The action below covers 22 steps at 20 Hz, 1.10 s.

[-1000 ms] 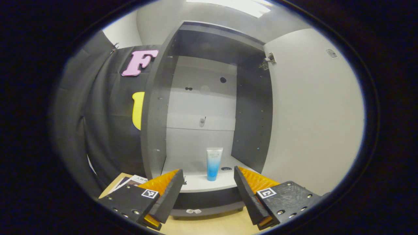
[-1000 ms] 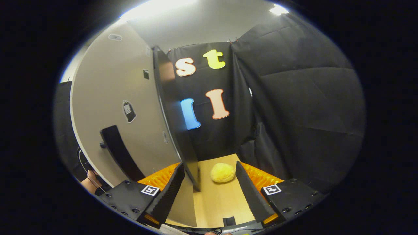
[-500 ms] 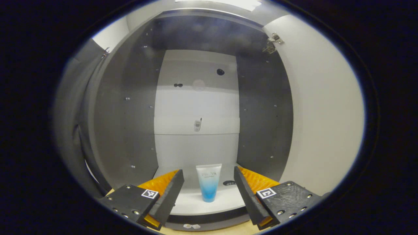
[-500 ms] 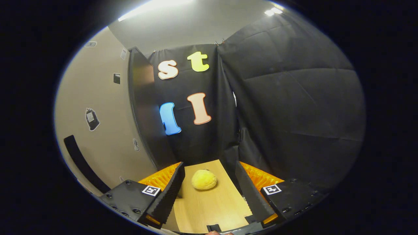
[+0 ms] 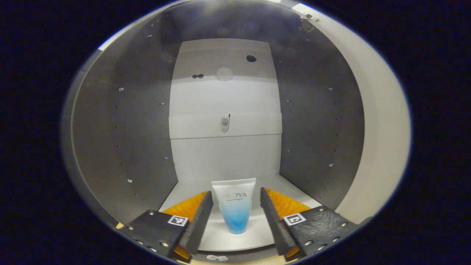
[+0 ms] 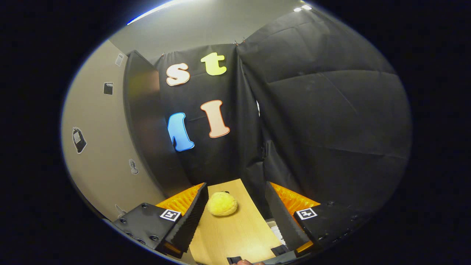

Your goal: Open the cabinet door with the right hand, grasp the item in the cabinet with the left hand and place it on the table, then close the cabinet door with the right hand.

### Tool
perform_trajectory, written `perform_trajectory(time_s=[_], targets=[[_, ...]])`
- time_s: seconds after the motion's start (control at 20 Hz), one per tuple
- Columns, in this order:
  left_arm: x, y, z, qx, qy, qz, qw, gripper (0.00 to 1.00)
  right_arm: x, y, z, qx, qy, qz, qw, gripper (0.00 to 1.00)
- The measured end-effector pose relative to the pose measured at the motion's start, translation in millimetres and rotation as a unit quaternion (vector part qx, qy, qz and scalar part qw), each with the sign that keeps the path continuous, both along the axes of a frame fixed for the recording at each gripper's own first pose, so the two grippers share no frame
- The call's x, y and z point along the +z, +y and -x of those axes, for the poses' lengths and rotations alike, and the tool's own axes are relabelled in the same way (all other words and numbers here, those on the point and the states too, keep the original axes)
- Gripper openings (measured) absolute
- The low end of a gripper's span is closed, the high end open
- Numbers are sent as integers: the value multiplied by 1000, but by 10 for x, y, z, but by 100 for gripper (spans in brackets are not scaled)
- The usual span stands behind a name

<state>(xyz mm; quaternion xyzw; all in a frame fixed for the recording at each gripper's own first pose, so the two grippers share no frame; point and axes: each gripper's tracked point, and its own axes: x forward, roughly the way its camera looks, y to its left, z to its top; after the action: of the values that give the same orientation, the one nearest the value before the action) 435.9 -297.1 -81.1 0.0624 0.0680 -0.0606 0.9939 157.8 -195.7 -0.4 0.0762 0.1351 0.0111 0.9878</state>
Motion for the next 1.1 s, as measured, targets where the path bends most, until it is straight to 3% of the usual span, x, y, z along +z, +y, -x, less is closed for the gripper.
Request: perform_trajectory(time_s=[0.05,0.15,0.25,0.7,0.9,1.1], targets=[[-31,-20,-6,-2,4,-7,1000,69,-17,-24,-24,0,3,0,1000,92],[-40,42,-28,14,1,-19,1000,72,-32,-20,-39,2,5,-2,1000,98],[-60,60,-68,19,1,-20,1000,56,-41,-33,-52,4,7,-6,1000,98],[13,-1,151,-20,-5,-4,1000,53,-45,-11,-212,1,3,-12,1000,98],[194,-103,554,-56,-8,38,998,51,46,47,-230,-2,-11,-1,1000,98],[321,15,977,-80,-19,51,995,53,154,82,-142,-25,-25,-3,999,98]])
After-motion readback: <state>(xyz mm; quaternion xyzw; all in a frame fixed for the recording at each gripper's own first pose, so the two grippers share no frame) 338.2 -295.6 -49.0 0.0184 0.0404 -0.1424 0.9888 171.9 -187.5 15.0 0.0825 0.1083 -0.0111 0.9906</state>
